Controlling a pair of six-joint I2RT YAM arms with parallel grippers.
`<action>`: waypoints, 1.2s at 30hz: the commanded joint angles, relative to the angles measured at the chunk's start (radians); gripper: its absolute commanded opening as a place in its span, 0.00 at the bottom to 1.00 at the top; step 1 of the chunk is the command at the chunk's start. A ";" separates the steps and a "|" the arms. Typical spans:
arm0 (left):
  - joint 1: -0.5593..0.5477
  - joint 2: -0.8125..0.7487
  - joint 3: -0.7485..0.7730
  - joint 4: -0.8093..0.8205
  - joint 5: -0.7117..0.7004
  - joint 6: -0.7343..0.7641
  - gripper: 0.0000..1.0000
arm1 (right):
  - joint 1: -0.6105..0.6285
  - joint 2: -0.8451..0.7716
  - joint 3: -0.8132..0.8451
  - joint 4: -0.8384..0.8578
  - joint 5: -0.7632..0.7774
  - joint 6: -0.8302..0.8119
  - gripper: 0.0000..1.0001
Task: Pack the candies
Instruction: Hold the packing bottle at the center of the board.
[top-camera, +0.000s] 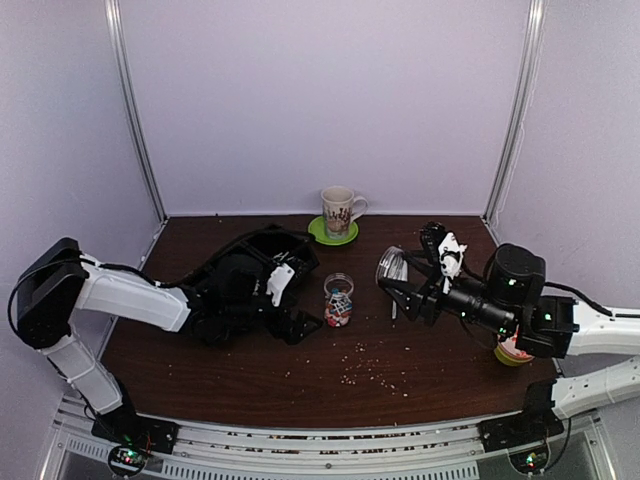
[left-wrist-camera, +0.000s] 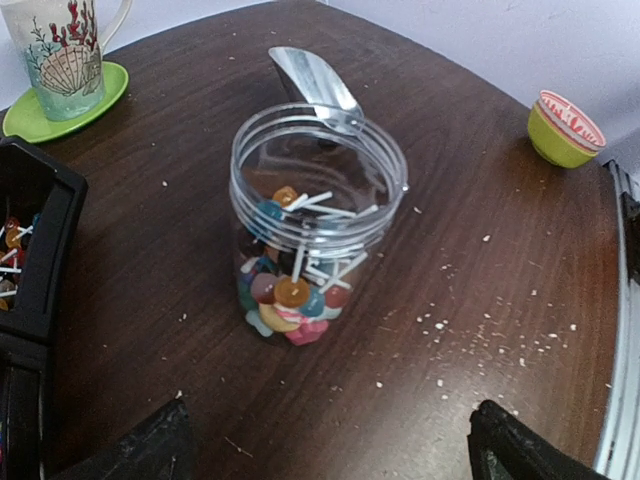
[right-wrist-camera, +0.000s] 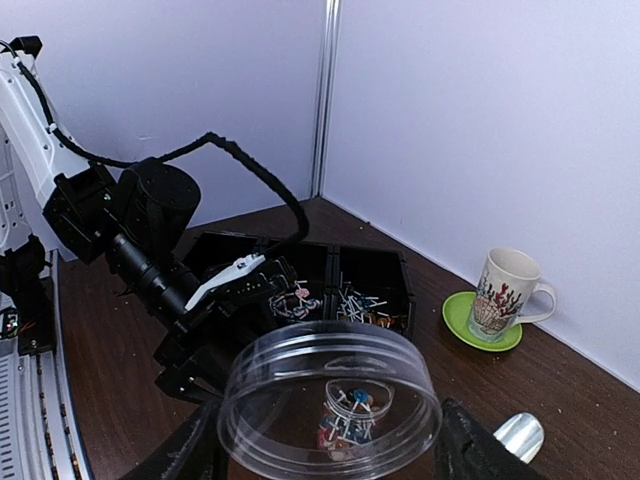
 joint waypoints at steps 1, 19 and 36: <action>0.005 0.114 -0.007 0.260 -0.064 0.074 0.98 | -0.008 -0.038 0.042 -0.104 0.071 0.046 0.64; 0.005 0.488 0.092 0.674 -0.005 0.180 0.91 | -0.010 -0.106 0.101 -0.294 0.151 0.111 0.63; 0.005 0.638 0.109 0.939 0.080 0.202 0.83 | -0.011 -0.105 0.169 -0.420 0.137 0.155 0.63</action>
